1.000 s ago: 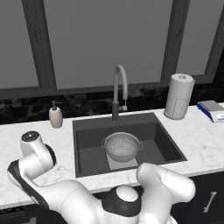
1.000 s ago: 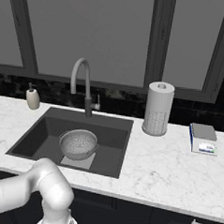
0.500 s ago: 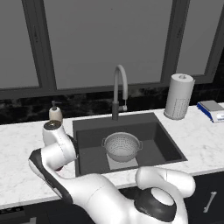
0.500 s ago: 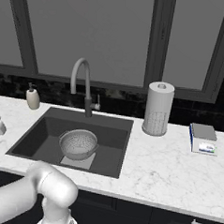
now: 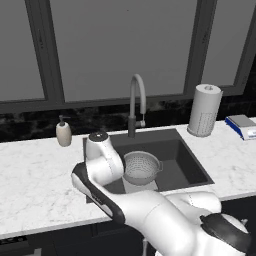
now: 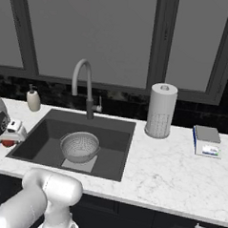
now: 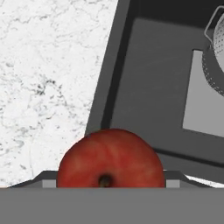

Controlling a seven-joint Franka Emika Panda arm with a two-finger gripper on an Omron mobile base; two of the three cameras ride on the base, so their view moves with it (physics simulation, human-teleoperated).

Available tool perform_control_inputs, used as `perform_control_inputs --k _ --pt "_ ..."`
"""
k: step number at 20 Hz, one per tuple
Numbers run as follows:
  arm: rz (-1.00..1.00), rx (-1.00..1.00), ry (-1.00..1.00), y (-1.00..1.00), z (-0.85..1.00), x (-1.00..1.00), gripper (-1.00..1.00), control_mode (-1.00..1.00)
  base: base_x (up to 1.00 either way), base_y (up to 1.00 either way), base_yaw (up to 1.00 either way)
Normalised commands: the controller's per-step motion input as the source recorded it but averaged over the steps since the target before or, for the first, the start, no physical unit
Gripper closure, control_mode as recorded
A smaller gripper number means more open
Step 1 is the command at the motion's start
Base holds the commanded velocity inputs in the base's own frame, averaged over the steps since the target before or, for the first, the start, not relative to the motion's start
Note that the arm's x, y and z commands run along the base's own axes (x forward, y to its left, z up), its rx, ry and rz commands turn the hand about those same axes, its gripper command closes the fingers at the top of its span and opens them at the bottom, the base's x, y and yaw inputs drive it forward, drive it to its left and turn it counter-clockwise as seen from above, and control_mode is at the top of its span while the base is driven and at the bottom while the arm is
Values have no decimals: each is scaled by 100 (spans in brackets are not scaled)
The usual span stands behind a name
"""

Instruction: Put the colander in the sink, put the apple in the colander, and turn on the sink faucet and pour water over the colander.

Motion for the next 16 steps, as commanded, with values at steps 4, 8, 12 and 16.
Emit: perform_control_inputs --k 4,8,12,16 --pt "0 0 0 -100 5 0 100 -100 0 0 0" --pt "0 0 0 -100 3 0 100 -100 0 0 0" --pt "0 0 0 -100 2 0 100 -100 0 0 0" --pt "0 0 0 -100 0 0 100 -100 0 0 0"
